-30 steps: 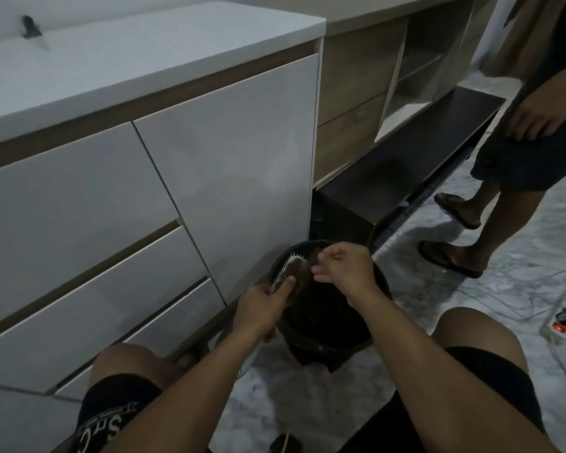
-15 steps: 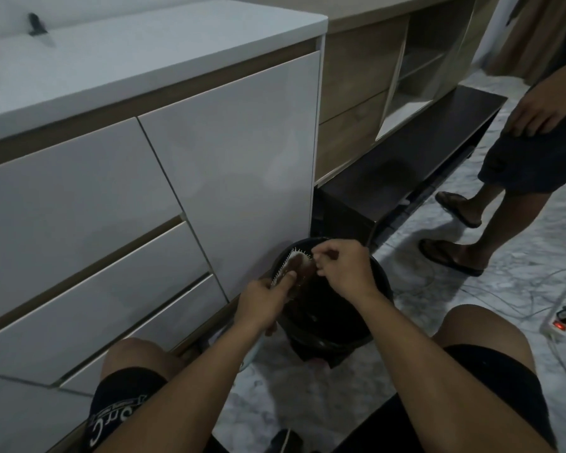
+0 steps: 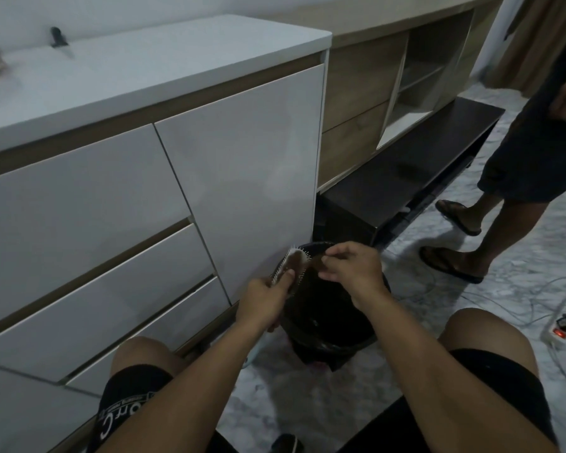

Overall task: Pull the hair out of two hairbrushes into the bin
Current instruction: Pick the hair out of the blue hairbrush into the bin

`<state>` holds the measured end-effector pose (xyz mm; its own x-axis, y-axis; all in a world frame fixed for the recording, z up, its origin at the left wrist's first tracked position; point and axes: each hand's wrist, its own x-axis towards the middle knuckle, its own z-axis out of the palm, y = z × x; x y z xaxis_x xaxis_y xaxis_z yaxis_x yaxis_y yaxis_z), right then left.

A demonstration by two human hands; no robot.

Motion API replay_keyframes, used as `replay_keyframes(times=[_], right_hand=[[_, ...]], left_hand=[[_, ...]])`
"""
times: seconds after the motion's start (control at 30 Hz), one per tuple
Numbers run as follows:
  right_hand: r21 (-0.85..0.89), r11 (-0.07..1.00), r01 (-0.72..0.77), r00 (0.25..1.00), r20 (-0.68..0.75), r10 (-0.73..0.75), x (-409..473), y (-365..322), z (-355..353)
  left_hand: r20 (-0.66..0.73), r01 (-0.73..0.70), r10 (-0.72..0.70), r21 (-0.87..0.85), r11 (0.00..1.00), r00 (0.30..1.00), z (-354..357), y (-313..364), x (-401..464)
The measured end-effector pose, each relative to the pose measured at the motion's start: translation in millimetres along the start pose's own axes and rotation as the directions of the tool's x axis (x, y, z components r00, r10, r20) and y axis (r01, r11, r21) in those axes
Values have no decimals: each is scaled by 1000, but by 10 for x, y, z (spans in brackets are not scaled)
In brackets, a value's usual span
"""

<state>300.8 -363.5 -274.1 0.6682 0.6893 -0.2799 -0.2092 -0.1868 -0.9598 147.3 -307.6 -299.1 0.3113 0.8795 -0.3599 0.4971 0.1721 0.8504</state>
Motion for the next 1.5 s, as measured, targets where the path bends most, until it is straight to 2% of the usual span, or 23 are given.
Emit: replay_keyframes(times=[0.17, 0.3, 0.43, 0.6, 0.7, 0.83, 0.93, 1.0, 1.07, 1.17, 1.33, 1.5], right_hand=[[-2, 999, 35, 997, -61, -35, -31, -6, -64], [-65, 997, -29, 998, 53, 33, -67, 81, -71], [-159, 986, 43, 992, 128, -23, -95, 132, -64], [-202, 979, 37, 997, 68, -24, -109, 21, -125], [-159, 985, 65, 998, 25, -62, -101, -46, -179], [-198, 977, 83, 995, -41, -92, -72, 9, -178], [-239, 968, 79, 995, 84, -61, -46, 70, -144], [-309, 938, 159, 976, 194, -101, -61, 121, -110], [-431, 862, 268, 954, 242, -176, -93, 163, -72], [-525, 797, 300, 954, 191, -233, -115, 160, -13], [-441, 863, 247, 966, 40, -256, -67, 176, -24], [-311, 936, 167, 980, -55, -193, -72, 345, -111]], left_hand=[[-14, -25, 26, 91, 996, 1000, 8, 26, -41], [12, -86, 86, 197, 976, 996, 69, 62, -77], [4, -62, 63, 238, 969, 998, 94, 84, -101], [-85, 2, 16, 213, 977, 996, 39, 71, -55], [-86, 9, 11, 233, 973, 996, -8, 56, -24], [-46, -38, 54, 298, 954, 997, 26, 55, -22], [-23, -57, 67, 294, 954, 997, 60, 43, -10], [13, -71, 70, 279, 958, 997, 78, 36, -15], [49, -96, 86, 267, 959, 995, 96, 25, -20], [79, -131, 115, 256, 958, 990, 123, 4, -29], [34, -95, 90, 203, 975, 995, 118, -42, 6], [93, -85, 68, 191, 978, 993, 99, -120, 8]])
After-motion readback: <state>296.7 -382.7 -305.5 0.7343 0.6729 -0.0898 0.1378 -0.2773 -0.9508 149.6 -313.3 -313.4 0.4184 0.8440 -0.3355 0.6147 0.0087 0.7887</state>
